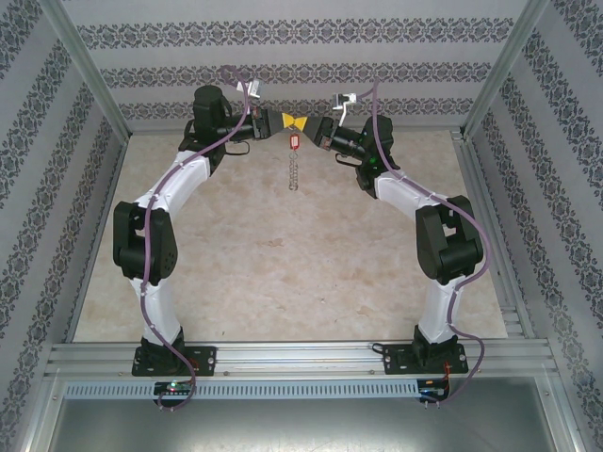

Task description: Put the keys on the keyring

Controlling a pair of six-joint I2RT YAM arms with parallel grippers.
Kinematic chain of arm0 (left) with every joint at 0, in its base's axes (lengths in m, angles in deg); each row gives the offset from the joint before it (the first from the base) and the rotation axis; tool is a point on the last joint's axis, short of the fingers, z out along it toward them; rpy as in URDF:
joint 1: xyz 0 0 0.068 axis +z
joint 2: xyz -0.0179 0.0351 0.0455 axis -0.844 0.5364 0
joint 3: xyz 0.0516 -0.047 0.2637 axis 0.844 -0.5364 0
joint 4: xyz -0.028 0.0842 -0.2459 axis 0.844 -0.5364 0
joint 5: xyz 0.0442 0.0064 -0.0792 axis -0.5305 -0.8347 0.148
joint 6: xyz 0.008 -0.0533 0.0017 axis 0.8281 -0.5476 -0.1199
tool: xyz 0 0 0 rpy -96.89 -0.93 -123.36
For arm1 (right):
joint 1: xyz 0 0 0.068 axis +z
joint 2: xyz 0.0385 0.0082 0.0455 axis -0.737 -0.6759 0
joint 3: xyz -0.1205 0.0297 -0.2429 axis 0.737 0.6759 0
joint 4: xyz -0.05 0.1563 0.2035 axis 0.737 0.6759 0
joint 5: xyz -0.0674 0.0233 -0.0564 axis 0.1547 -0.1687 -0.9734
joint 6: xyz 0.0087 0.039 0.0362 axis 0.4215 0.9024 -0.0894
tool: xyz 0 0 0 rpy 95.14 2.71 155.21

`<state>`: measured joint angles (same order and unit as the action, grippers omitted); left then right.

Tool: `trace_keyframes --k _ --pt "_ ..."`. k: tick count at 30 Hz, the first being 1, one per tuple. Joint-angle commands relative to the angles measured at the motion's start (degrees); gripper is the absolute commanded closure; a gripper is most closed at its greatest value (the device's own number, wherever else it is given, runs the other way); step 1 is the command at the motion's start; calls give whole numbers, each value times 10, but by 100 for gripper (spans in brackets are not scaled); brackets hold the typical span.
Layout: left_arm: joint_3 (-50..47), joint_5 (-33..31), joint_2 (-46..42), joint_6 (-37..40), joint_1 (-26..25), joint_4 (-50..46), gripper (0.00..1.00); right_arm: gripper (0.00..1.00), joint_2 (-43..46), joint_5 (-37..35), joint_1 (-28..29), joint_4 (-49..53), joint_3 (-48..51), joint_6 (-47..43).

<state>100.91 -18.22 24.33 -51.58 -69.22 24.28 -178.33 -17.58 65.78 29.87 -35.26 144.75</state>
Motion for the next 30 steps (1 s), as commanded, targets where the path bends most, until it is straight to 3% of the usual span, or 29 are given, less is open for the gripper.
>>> trace_keyframes --k 1,4,10,22,30 --pt "2 15 0 -30 -5 84 100 72 30 11 -9 -36 22 -10" --pt "1 16 -2 -46 -5 106 100 62 55 5 -21 -41 53 -18" --pt "1 18 -8 -70 -5 139 100 56 87 -1 -36 -41 97 -38" --pt "4 25 -16 -107 -10 179 100 47 73 26 -9 -16 67 -79" --pt "10 27 -16 -116 -17 188 100 49 68 33 4 1 49 -99"
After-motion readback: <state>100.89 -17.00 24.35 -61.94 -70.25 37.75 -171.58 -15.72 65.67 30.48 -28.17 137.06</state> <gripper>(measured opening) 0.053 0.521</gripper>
